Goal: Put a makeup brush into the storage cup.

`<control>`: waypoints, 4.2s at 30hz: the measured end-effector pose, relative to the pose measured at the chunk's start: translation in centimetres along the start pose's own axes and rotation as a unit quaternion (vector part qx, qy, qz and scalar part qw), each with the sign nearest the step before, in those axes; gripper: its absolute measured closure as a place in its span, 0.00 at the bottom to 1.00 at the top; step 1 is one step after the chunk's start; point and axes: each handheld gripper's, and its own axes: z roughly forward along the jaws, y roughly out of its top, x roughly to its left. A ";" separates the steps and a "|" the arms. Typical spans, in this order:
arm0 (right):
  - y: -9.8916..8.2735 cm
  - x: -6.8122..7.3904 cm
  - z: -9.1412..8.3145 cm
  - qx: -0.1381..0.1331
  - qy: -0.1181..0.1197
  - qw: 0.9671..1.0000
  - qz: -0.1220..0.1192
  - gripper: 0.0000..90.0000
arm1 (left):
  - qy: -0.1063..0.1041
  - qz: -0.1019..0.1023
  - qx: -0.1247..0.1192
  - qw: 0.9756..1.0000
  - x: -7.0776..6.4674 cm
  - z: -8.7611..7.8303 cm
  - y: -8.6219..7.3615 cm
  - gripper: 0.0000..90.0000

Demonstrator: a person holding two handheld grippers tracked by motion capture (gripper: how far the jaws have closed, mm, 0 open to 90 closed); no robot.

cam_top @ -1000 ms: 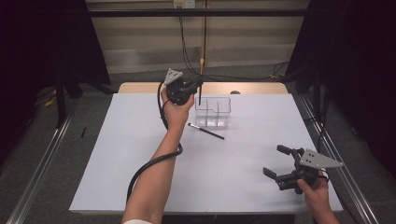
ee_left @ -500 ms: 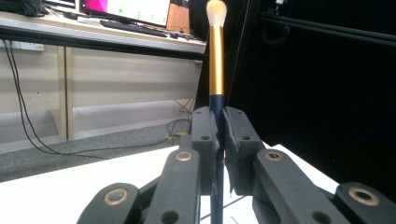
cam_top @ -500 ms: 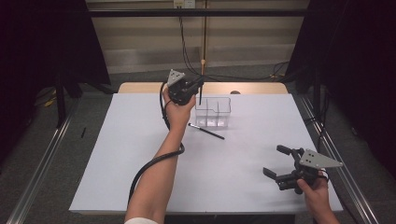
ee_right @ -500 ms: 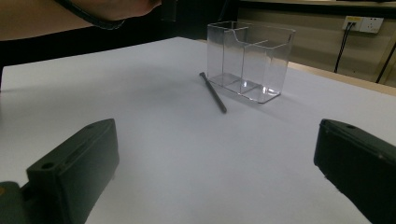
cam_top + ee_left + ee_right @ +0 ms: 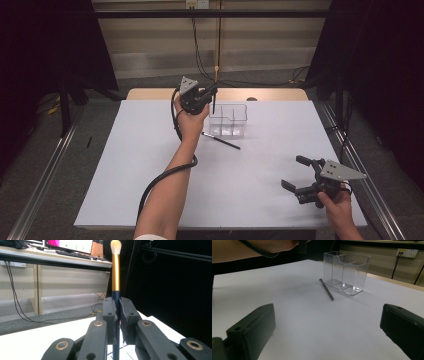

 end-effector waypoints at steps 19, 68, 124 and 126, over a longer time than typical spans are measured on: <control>0.0 0.0 0.0 0.000 0.002 1.000 -0.001 0.00 | 0.002 0.000 0.006 1.000 0.1 0.0 -1.0 0.93; 0.0 0.2 0.3 0.004 0.006 1.000 -0.007 0.00 | -0.042 -0.038 0.003 0.998 0.8 -1.9 -2.4 0.46; 0.2 0.4 0.4 0.006 0.005 1.000 -0.012 0.00 | -0.121 0.040 0.032 0.991 2.7 -8.7 -5.8 0.00; 0.2 0.4 0.4 0.006 0.005 1.000 -0.011 0.00 | -0.122 0.047 0.035 0.991 2.8 -9.1 -5.9 0.00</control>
